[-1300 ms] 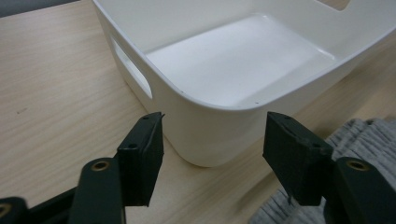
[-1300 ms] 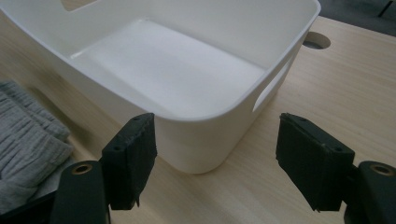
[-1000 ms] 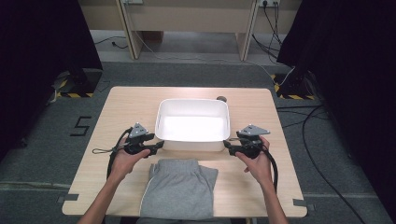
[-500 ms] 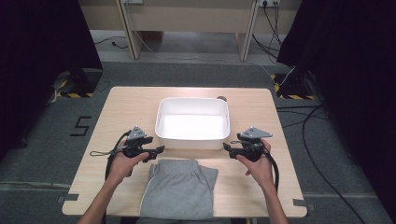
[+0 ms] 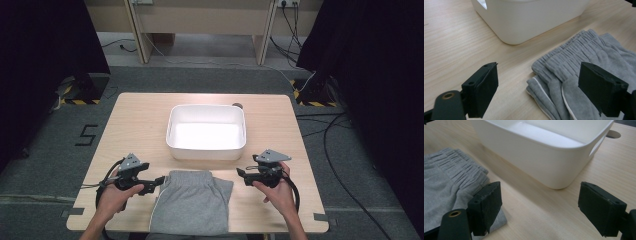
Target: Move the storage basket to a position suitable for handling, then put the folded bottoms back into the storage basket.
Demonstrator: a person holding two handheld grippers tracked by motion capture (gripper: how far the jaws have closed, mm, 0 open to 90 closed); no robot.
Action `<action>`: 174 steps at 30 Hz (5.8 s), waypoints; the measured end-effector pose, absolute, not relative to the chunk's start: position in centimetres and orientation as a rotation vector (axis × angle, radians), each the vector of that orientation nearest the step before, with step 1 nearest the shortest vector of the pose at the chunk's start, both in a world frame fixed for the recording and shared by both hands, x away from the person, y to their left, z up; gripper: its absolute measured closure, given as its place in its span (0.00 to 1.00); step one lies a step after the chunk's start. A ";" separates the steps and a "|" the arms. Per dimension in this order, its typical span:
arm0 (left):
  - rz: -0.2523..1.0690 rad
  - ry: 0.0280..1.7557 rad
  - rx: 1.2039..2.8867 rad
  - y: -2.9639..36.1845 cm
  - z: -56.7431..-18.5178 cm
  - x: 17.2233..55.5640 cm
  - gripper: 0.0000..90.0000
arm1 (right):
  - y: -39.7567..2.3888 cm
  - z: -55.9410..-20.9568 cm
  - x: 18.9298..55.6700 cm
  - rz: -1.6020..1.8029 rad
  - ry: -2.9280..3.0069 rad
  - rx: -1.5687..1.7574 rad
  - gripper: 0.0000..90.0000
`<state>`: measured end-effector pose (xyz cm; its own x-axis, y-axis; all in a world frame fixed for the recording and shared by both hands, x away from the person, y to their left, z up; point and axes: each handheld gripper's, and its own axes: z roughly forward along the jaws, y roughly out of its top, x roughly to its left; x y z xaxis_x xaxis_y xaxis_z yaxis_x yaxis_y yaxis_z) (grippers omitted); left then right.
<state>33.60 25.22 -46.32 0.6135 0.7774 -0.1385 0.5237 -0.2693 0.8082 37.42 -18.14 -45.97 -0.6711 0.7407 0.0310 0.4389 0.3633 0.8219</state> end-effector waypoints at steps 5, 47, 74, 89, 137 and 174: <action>0.359 1.002 1.954 25.4 -46.6 32.0 0.19 | -17.9 -46.2 36.9 1.210 2.294 1.013 0.21; 0.321 1.007 1.970 24.8 -48.8 24.8 0.17 | -15.5 -46.5 35.3 1.297 2.361 0.885 0.19; 0.215 1.035 2.048 23.2 -51.5 24.2 0.24 | -13.2 -47.7 34.5 1.283 2.457 0.798 0.20; 0.196 1.003 2.061 22.8 -51.5 24.4 0.31 | -11.6 -48.8 34.1 1.265 2.525 0.767 0.20; 0.249 0.976 2.073 20.6 -51.8 26.0 0.20 | -12.5 -51.4 36.8 1.098 2.553 0.939 0.17; 0.221 0.882 2.019 20.2 -52.1 25.3 0.66 | -10.6 -51.6 35.7 1.271 2.611 0.785 0.82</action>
